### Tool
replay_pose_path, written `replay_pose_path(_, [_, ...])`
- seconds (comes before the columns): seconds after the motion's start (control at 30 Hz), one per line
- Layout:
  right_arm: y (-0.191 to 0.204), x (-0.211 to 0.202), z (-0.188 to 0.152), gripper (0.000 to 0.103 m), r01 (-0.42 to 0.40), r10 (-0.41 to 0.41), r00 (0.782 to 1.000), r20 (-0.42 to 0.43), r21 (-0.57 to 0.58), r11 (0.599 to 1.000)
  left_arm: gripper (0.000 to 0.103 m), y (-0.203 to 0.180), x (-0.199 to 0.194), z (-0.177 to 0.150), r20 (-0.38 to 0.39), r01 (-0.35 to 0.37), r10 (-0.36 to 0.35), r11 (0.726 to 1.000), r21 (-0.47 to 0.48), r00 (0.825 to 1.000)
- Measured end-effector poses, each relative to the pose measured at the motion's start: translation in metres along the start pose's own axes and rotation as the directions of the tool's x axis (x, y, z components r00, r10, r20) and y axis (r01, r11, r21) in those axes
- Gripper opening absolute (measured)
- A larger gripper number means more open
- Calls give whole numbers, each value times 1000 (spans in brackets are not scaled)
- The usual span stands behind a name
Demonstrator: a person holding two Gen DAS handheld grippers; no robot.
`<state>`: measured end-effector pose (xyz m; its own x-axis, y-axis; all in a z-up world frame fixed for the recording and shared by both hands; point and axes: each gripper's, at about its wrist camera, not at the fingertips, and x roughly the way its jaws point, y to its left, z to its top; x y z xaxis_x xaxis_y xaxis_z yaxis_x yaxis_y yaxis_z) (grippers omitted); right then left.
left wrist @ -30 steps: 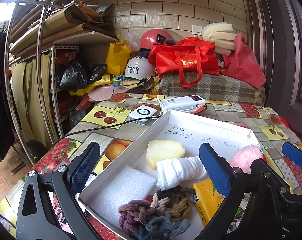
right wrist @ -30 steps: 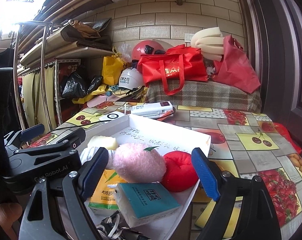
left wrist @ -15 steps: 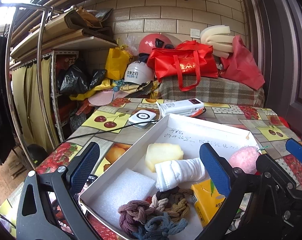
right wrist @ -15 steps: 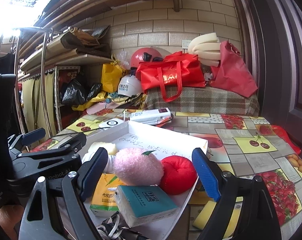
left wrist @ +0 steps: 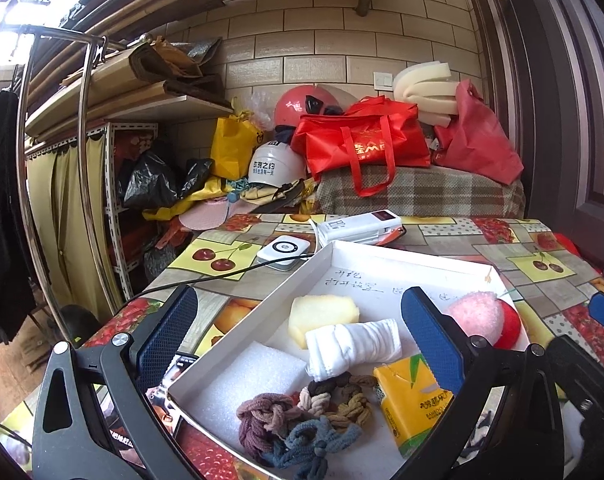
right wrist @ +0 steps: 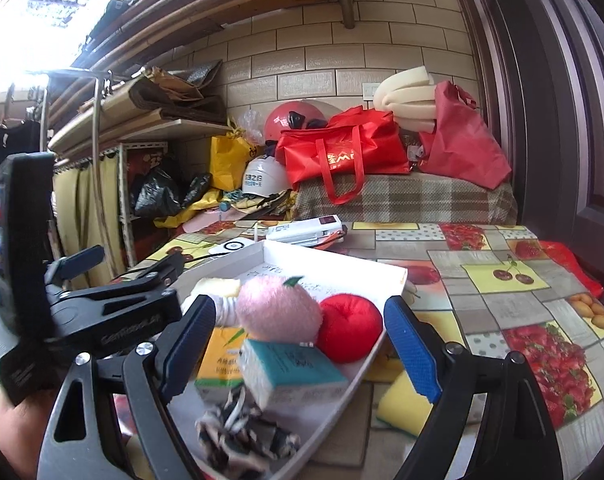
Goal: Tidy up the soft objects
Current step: 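Withdraw both tools from the box toward the yellow sponge and foam block, then grasp the yellow sponge with the left tool while the right tool grasps the white foam block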
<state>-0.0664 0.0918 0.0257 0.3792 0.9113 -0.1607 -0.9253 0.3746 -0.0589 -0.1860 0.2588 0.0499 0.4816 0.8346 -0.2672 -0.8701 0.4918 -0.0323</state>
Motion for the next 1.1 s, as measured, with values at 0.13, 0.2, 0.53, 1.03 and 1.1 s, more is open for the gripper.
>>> replay_pose_path(0.13, [-16,-30,-6,86,-2,2,1000,22,8,1000,103,-4,-12,-4,6,35,-35,999,4,999])
replay_pose_path(0.2, [-30,-40,-8,86,20,-20,999,26,28,999,103,-7,-18,-6,4,62,-62,998,6,998])
replay_pose_path(0.53, [-164,-64,-23,86,278,-249,959,-132,300,912,103,-43,-45,-13,-29,250,-249,966,66,968])
replay_pose_path(1.03, [-113,-31,-37,86,57,-10,912,-411,103,993,103,-90,-73,-18,-99,437,-429,896,83,898])
replay_pose_path(1.1, [-92,-22,-42,86,21,-17,889,-457,5,1000,103,-91,-73,-19,-102,437,-428,896,84,898])
